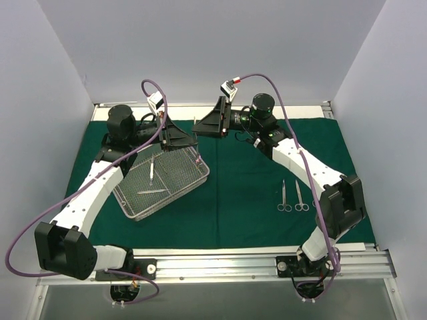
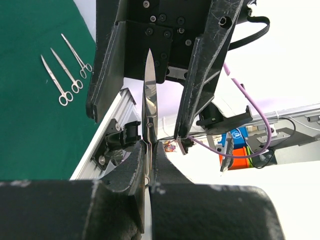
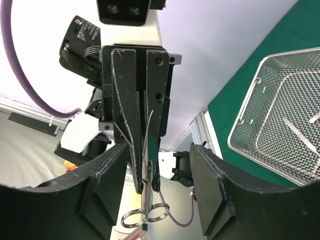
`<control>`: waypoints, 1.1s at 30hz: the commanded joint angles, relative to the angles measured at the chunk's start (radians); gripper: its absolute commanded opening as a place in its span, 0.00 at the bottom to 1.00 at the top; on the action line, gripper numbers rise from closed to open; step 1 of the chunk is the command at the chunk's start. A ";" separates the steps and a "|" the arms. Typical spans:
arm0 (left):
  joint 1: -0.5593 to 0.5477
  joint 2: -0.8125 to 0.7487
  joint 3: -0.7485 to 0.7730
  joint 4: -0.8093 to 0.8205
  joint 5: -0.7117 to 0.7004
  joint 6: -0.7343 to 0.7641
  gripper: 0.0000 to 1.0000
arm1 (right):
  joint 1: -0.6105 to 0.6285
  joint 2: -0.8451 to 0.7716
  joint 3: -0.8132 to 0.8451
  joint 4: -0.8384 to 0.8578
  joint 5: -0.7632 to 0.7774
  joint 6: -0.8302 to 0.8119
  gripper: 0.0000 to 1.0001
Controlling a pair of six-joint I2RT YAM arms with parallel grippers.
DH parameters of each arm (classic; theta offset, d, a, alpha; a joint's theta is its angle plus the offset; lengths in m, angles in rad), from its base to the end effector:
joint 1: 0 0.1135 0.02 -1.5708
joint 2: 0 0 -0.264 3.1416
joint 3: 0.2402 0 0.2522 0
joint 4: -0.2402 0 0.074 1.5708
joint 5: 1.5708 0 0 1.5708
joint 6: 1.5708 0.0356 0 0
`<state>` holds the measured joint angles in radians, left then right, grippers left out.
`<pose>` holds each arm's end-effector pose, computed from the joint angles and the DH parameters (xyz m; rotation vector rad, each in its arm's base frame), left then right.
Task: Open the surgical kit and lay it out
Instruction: Place the medical item in the surgical kit.
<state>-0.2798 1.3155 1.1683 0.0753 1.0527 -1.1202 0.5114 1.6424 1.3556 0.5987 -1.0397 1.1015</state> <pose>0.2758 -0.1114 0.3858 0.1506 1.9912 -1.8337 0.3150 0.2120 0.3933 -0.6335 1.6284 1.9058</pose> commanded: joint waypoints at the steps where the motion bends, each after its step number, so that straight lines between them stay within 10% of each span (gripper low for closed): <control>1: -0.002 -0.024 -0.005 0.101 0.035 -0.024 0.02 | 0.007 -0.047 -0.004 0.133 -0.046 0.047 0.53; 17: -0.002 -0.018 -0.019 0.176 0.049 -0.076 0.02 | 0.026 -0.018 -0.027 0.280 -0.079 0.146 0.46; 24: -0.004 -0.015 -0.016 0.181 0.058 -0.081 0.02 | 0.047 0.011 -0.021 0.326 -0.088 0.182 0.03; 27: 0.002 -0.015 -0.016 0.181 0.059 -0.076 0.10 | 0.052 0.013 -0.027 0.322 -0.076 0.190 0.00; 31: 0.042 -0.024 -0.016 0.038 0.043 0.035 0.37 | 0.035 -0.003 0.028 0.004 -0.005 -0.010 0.00; 33: 0.105 -0.051 0.020 -0.217 -0.075 0.205 0.40 | 0.010 0.002 0.117 -0.526 0.183 -0.364 0.00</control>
<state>-0.2451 1.3083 1.1393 0.1162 1.0824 -1.1133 0.5419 1.6638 1.3651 0.5686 -1.0241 1.1076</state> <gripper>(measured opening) 0.386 0.135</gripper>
